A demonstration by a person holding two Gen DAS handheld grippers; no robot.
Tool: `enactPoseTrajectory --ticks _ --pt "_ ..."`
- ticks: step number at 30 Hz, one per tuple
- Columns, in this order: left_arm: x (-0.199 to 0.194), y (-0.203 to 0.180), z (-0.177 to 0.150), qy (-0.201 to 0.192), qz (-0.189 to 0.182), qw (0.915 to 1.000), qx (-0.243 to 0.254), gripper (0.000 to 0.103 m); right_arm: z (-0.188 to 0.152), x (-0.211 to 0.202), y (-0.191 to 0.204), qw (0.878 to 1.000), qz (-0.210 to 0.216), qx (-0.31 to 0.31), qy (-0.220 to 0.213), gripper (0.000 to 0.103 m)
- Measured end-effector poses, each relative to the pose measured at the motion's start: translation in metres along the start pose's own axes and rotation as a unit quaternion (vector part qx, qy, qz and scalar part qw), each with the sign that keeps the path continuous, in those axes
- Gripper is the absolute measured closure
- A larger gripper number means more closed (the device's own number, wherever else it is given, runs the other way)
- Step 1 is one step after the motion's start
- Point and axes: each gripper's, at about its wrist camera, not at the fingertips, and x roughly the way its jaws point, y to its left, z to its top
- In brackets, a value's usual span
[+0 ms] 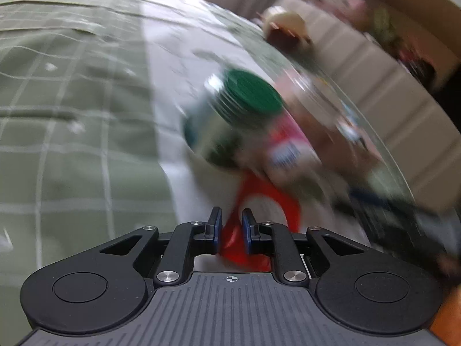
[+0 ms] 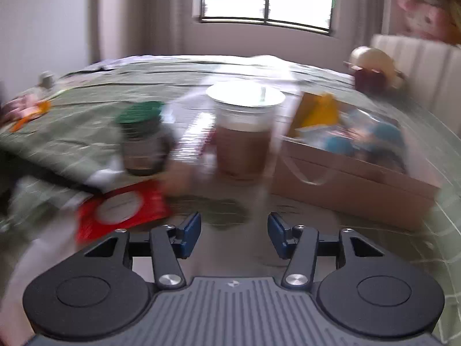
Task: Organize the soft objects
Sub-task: 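Move both grippers back to the red sachet and remaining items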
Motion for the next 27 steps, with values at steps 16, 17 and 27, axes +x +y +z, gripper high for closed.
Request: enactPoseTrajectory --ticks 16,17,27 --pt "0.03 -0.104 -0.009 0.017 0.159 0.9769 0.142 0.082 -0.014 0.011 -0.025 0.998 -0.008 0.059 0.006 0.031" --pt "0.033 -0.109 -0.012 0.015 0.164 0.9747 0.151 0.082 -0.015 0.011 -0.026 0.998 -0.005 0.063 0.004 0.031" --pt "0.054 -0.131 -0.012 0.039 0.138 0.975 0.17 0.069 -0.017 0.01 -0.033 0.997 0.009 0.079 -0.002 0.03"
